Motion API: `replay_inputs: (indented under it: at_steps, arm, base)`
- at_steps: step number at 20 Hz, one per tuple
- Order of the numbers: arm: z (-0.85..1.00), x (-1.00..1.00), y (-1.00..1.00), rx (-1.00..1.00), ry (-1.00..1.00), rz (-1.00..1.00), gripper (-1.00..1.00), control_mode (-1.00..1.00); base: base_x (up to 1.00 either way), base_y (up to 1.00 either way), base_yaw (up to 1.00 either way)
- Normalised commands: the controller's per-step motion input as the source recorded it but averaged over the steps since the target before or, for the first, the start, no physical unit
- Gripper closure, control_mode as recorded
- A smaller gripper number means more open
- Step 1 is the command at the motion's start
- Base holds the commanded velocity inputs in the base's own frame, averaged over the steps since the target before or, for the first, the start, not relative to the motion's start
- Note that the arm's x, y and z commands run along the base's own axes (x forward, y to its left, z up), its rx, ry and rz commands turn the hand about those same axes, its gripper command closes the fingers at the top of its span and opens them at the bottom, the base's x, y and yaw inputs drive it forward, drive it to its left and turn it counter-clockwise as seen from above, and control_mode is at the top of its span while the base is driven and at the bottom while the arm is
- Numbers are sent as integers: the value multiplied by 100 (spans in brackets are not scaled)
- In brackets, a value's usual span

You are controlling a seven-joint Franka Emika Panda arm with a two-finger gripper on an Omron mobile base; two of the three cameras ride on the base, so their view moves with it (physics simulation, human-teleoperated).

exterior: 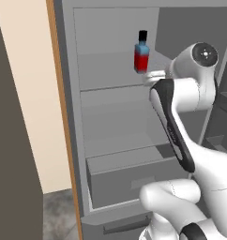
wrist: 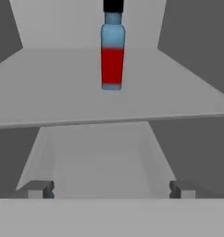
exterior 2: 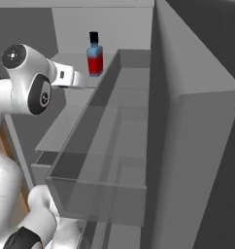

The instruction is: Place the liquor on the top shelf of the fridge to keep it out of children's reach, and place the orange and mushroom on lower shelves for easy access.

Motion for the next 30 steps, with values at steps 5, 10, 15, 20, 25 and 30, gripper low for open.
replay_inputs:
  at_steps: [5,10,15,20,25,30]
  arm:
    - [-41,-97,18,3,26,0,-100,-100]
    - [-71,-50,7,1,17,0,-100,-100]
    - [-19,-2,-2,0,0,0,-100,-100]
    - [0,0,0,0,0,0,-100,-100]
    - [-3,0,0,0,0,0,-100,100]
    - [0,0,0,0,0,0,-100,100]
  base:
    - [0,0,0]
    - [0,0,0]
    - [0,0,0]
    - [0,0,0]
    - [-32,0,-1]
    - [-100,15,-14]
